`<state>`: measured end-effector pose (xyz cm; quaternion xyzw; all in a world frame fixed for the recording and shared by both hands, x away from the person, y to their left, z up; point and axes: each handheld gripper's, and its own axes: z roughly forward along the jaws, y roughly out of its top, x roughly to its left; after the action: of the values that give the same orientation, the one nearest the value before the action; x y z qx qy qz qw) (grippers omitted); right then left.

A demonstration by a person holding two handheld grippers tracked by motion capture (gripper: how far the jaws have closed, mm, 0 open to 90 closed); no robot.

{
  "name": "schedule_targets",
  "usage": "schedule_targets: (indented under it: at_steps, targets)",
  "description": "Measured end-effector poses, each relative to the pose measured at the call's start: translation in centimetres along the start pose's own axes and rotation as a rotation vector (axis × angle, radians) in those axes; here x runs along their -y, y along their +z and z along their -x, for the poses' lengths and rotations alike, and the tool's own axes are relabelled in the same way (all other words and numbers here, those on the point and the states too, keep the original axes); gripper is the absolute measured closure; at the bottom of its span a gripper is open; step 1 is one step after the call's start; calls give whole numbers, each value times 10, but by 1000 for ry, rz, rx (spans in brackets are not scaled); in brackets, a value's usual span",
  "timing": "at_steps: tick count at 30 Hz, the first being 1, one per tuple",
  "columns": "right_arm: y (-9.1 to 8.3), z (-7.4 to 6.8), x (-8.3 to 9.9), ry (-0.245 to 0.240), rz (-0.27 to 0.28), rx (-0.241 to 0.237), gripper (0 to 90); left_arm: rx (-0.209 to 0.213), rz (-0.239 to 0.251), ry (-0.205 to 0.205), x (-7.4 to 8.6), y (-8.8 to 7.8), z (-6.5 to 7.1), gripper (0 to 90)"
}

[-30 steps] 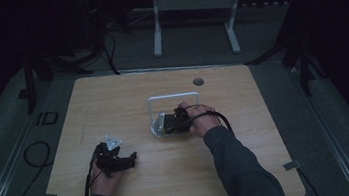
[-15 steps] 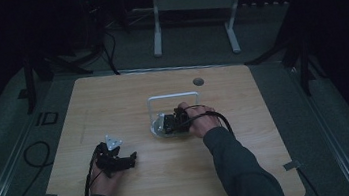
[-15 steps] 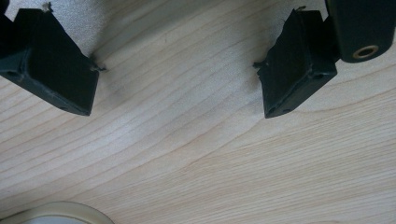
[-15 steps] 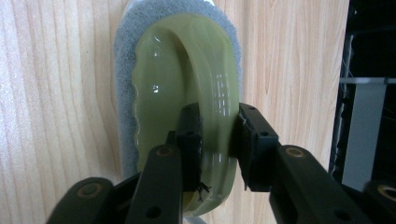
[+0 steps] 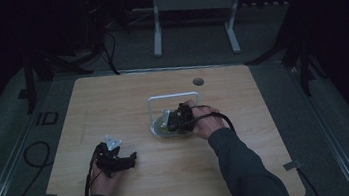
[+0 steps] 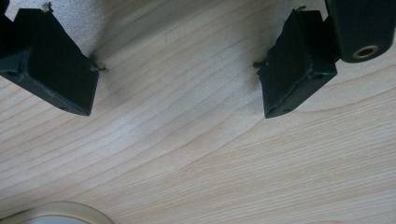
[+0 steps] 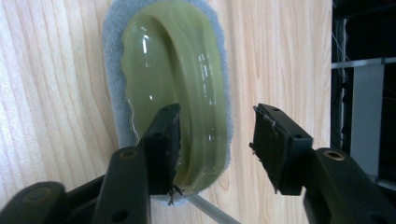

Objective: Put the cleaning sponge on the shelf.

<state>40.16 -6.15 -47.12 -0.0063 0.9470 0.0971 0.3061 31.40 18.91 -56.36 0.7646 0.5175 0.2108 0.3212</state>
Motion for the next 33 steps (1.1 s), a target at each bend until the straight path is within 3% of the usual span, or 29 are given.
schedule_targets:
  at_steps: [12, 24, 28, 33]
  targets:
    - [-20, -3, 7, 98, 60, 11, 398, 0, -1, 2, 0, 0, 0, 115]
    - [-44, -11, 22, 303, 185, 12, 390, 0, -1, 2, 0, 0, 0, 115]
    - [-49, -18, 30, 344, 194, 15, 377, 1, -2, 1, 0, 0, 0, 115]
    - [-53, -27, 47, 451, 213, -3, 374, 2, -2, 1, 0, 0, 0, 115]
